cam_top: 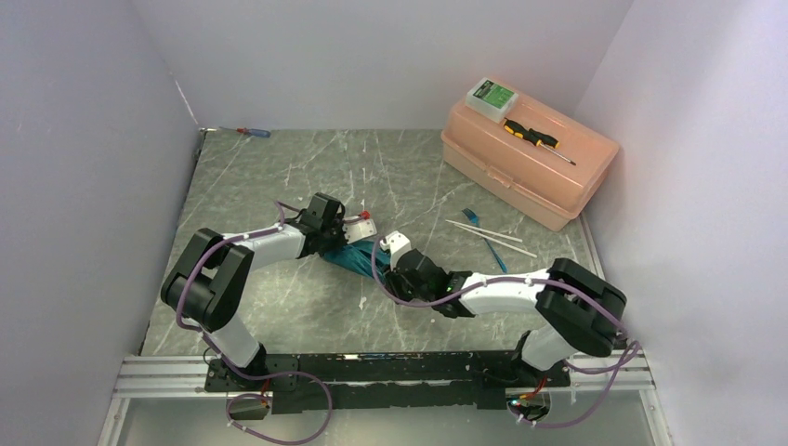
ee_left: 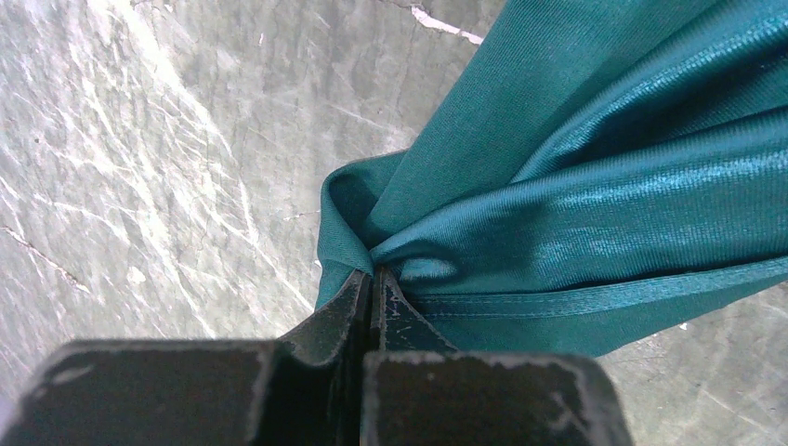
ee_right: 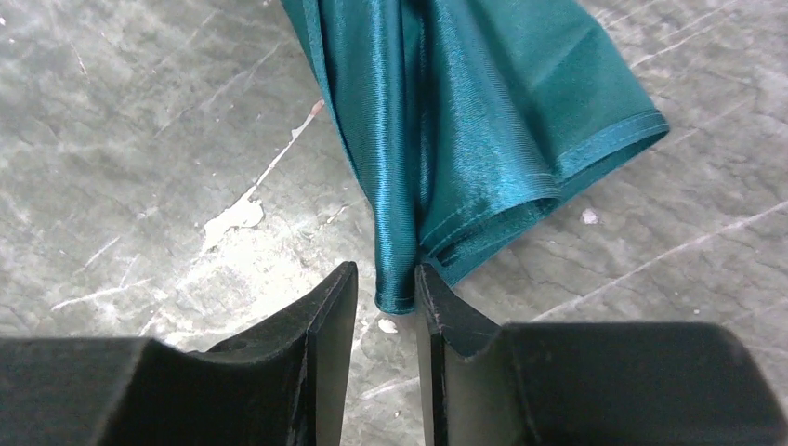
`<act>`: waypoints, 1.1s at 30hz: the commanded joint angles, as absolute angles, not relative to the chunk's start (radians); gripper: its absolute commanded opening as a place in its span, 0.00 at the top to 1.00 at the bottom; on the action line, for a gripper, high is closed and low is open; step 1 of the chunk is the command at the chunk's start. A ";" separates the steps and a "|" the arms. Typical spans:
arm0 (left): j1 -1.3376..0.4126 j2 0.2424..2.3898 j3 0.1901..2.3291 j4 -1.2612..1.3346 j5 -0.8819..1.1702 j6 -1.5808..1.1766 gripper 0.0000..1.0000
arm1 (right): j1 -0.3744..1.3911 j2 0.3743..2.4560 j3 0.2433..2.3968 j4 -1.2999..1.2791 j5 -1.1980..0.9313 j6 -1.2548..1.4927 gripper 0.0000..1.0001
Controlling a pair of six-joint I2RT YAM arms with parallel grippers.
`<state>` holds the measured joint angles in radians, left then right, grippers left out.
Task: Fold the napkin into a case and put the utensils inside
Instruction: Fold the smaller rectangle-folded napkin at the center of the board.
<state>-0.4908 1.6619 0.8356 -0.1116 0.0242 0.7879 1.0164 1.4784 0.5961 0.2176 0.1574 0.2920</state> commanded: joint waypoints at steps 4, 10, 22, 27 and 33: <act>-0.497 1.738 0.770 -0.282 0.083 0.734 0.97 | 1.028 1.529 0.670 0.236 0.201 0.244 0.58; -0.497 1.731 0.767 -0.281 0.078 0.736 0.97 | 1.021 1.545 0.713 0.218 0.241 0.198 0.84; -0.489 1.717 0.773 -0.288 0.075 0.731 0.97 | 0.837 1.574 0.713 0.249 -0.026 0.257 1.00; -0.478 1.716 0.790 -0.298 0.080 0.719 0.97 | 0.747 1.617 0.723 0.254 -0.187 0.329 1.00; -0.460 1.714 0.855 -0.361 0.113 0.659 0.97 | 0.687 1.744 0.811 0.174 -0.292 0.365 1.00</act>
<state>-0.4721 1.6627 0.8581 -0.1410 0.0414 0.7452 0.7189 1.6730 0.7403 0.2119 -0.1810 0.3229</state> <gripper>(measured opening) 0.034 0.010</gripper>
